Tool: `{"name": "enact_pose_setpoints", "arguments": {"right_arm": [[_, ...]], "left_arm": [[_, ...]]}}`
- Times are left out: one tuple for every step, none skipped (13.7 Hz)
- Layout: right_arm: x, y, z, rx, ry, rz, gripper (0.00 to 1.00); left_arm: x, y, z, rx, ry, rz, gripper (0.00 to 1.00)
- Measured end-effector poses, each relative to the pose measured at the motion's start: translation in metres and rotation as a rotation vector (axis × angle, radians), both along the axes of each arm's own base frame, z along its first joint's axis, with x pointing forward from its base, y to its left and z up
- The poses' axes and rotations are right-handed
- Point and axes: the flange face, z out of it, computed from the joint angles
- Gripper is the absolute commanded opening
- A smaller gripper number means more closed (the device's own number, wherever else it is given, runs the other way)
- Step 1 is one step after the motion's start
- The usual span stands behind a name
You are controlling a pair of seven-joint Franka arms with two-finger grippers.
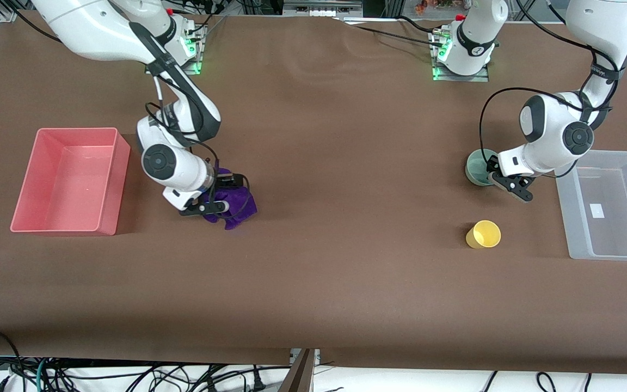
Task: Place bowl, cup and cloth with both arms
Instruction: 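Grasp the cloth with the right gripper while the left gripper grasps the bowl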
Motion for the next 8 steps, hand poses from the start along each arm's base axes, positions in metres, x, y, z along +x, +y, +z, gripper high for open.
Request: {"name": "enact_pose_setpoints", "arguments": {"right_arm": [[-0.001, 0.004, -0.006, 0.005, -0.001, 0.004, 0.37], [-0.002, 0.005, -0.009, 0.007, -0.002, 0.006, 0.13], [-0.001, 0.005, -0.010, 0.006, -0.004, 0.007, 0.00], [-0.001, 0.004, -0.010, 0.005, -0.007, 0.007, 0.00], [0.000, 0.004, -0.009, 0.005, -0.010, 0.008, 0.00], [0.002, 0.003, -0.008, 0.003, -0.014, 0.008, 0.00], [0.004, 0.001, -0.006, 0.002, -0.020, 0.006, 0.00], [0.009, -0.001, -0.002, 0.001, -0.030, 0.003, 0.00]], "left_arm": [[0.002, 0.000, 0.002, -0.001, -0.007, -0.020, 0.00], [0.007, 0.001, 0.008, -0.002, -0.022, -0.046, 0.00], [0.014, 0.003, 0.018, -0.001, -0.043, -0.068, 0.00], [0.021, 0.006, 0.032, -0.002, -0.051, -0.084, 0.00], [0.030, 0.011, 0.051, -0.005, -0.035, -0.089, 0.00], [0.041, 0.019, 0.077, -0.013, -0.002, -0.086, 0.00], [0.054, 0.032, 0.109, -0.023, 0.034, -0.086, 0.00], [0.067, 0.048, 0.143, -0.031, 0.056, -0.085, 0.00]]}}
